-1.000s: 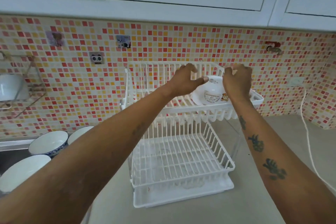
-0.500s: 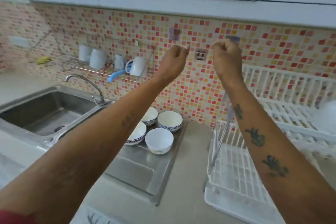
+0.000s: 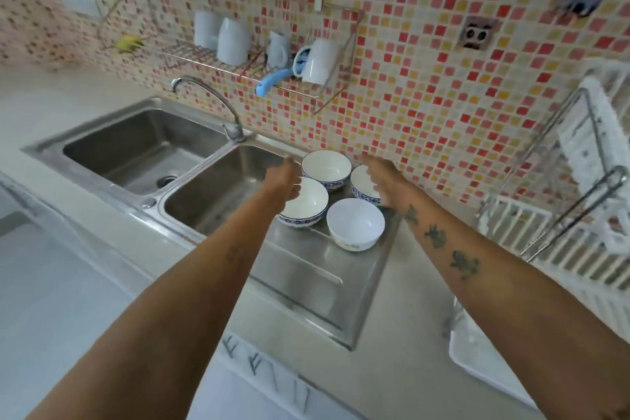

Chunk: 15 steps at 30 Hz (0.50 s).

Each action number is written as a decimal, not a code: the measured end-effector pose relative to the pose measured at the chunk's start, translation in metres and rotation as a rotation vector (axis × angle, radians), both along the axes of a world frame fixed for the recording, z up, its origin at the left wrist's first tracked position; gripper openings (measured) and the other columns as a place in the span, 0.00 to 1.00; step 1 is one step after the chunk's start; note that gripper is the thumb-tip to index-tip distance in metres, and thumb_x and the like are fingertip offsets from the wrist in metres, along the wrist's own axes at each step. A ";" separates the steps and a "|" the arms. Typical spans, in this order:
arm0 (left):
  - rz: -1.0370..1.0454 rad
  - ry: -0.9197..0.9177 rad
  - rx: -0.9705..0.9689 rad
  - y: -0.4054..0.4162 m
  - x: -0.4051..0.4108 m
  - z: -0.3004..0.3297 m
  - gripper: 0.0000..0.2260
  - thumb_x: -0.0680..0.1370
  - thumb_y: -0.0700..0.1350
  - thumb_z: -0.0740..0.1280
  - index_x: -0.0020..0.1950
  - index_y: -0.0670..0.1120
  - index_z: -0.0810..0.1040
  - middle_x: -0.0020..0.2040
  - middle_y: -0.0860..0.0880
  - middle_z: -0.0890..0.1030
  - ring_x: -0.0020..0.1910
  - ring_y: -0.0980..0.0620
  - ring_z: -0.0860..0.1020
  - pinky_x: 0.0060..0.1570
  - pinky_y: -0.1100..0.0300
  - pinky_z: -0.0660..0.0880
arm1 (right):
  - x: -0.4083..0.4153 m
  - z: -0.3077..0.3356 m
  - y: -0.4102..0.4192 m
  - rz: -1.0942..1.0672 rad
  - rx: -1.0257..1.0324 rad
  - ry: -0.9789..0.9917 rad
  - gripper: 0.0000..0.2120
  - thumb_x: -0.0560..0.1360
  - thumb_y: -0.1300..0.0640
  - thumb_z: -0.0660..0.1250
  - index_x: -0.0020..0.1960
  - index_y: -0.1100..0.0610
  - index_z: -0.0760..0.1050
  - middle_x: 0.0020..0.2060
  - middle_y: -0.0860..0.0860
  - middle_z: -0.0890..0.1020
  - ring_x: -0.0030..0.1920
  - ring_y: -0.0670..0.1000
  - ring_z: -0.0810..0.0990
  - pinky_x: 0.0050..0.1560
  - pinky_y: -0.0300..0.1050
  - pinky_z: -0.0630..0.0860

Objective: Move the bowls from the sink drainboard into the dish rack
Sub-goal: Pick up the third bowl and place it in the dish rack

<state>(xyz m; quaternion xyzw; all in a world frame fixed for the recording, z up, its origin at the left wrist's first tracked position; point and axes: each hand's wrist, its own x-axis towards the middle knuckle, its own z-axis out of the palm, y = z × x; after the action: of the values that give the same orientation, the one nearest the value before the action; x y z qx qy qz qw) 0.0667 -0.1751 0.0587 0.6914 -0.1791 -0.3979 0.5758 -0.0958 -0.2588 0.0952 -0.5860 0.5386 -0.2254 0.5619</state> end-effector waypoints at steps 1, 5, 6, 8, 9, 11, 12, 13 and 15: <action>0.001 0.061 0.056 0.000 0.001 -0.023 0.21 0.82 0.57 0.54 0.41 0.41 0.73 0.35 0.44 0.74 0.32 0.50 0.71 0.35 0.60 0.71 | -0.005 -0.019 -0.005 -0.032 0.055 0.010 0.28 0.79 0.46 0.60 0.74 0.60 0.63 0.73 0.57 0.68 0.71 0.58 0.67 0.61 0.49 0.66; 0.010 0.296 0.162 -0.001 -0.012 -0.101 0.22 0.81 0.59 0.54 0.39 0.43 0.69 0.22 0.50 0.72 0.19 0.55 0.68 0.27 0.65 0.64 | -0.031 -0.085 -0.026 -0.174 0.185 -0.016 0.26 0.79 0.45 0.59 0.73 0.58 0.65 0.70 0.57 0.71 0.65 0.57 0.72 0.56 0.46 0.66; -0.001 0.320 0.167 -0.002 -0.020 -0.115 0.21 0.82 0.58 0.54 0.37 0.44 0.68 0.18 0.51 0.69 0.15 0.56 0.64 0.25 0.67 0.61 | -0.037 -0.099 -0.030 -0.198 0.194 -0.017 0.26 0.79 0.45 0.59 0.72 0.58 0.66 0.67 0.57 0.73 0.60 0.55 0.73 0.57 0.47 0.67; -0.031 0.341 0.166 -0.009 -0.036 -0.135 0.20 0.82 0.56 0.54 0.35 0.46 0.67 0.20 0.49 0.66 0.16 0.56 0.63 0.23 0.69 0.59 | -0.043 -0.119 -0.037 -0.240 0.207 0.011 0.28 0.76 0.43 0.62 0.69 0.59 0.69 0.61 0.53 0.75 0.56 0.53 0.72 0.57 0.47 0.68; -0.052 0.357 0.160 -0.013 -0.044 -0.142 0.19 0.83 0.56 0.54 0.35 0.47 0.66 0.23 0.48 0.65 0.19 0.55 0.62 0.24 0.68 0.58 | -0.044 -0.130 -0.043 -0.259 0.209 0.023 0.29 0.75 0.42 0.63 0.68 0.60 0.71 0.59 0.53 0.76 0.56 0.53 0.73 0.57 0.48 0.69; -0.091 0.417 0.155 -0.022 -0.058 -0.150 0.19 0.82 0.57 0.54 0.35 0.48 0.64 0.25 0.49 0.63 0.21 0.55 0.61 0.25 0.67 0.58 | -0.045 -0.148 -0.052 -0.273 0.210 0.033 0.26 0.73 0.42 0.66 0.63 0.59 0.75 0.58 0.55 0.79 0.55 0.55 0.76 0.53 0.47 0.72; -0.101 0.445 0.160 -0.027 -0.064 -0.150 0.19 0.82 0.58 0.54 0.36 0.48 0.66 0.24 0.50 0.64 0.20 0.56 0.61 0.27 0.67 0.59 | -0.045 -0.153 -0.056 -0.271 0.206 0.028 0.22 0.73 0.44 0.66 0.60 0.59 0.77 0.56 0.55 0.80 0.54 0.55 0.77 0.48 0.45 0.73; -0.096 0.457 0.176 -0.033 -0.067 -0.150 0.18 0.81 0.59 0.55 0.40 0.47 0.69 0.25 0.49 0.66 0.21 0.55 0.63 0.29 0.65 0.61 | -0.044 -0.158 -0.059 -0.264 0.207 0.024 0.18 0.73 0.47 0.67 0.57 0.58 0.77 0.54 0.56 0.80 0.52 0.55 0.77 0.43 0.43 0.73; -0.098 0.440 0.204 -0.044 -0.072 -0.148 0.15 0.81 0.58 0.57 0.54 0.48 0.72 0.37 0.44 0.74 0.30 0.51 0.69 0.33 0.60 0.67 | -0.042 -0.159 -0.059 -0.260 0.203 -0.015 0.13 0.74 0.54 0.67 0.57 0.57 0.77 0.52 0.57 0.80 0.51 0.56 0.77 0.44 0.44 0.74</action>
<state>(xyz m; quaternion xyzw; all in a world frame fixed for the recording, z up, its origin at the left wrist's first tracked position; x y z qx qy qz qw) -0.0051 -0.2188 -0.0898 0.6329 -0.0415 -0.5824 0.5084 -0.1376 -0.3182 -0.0641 -0.4497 0.6258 -0.2449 0.5884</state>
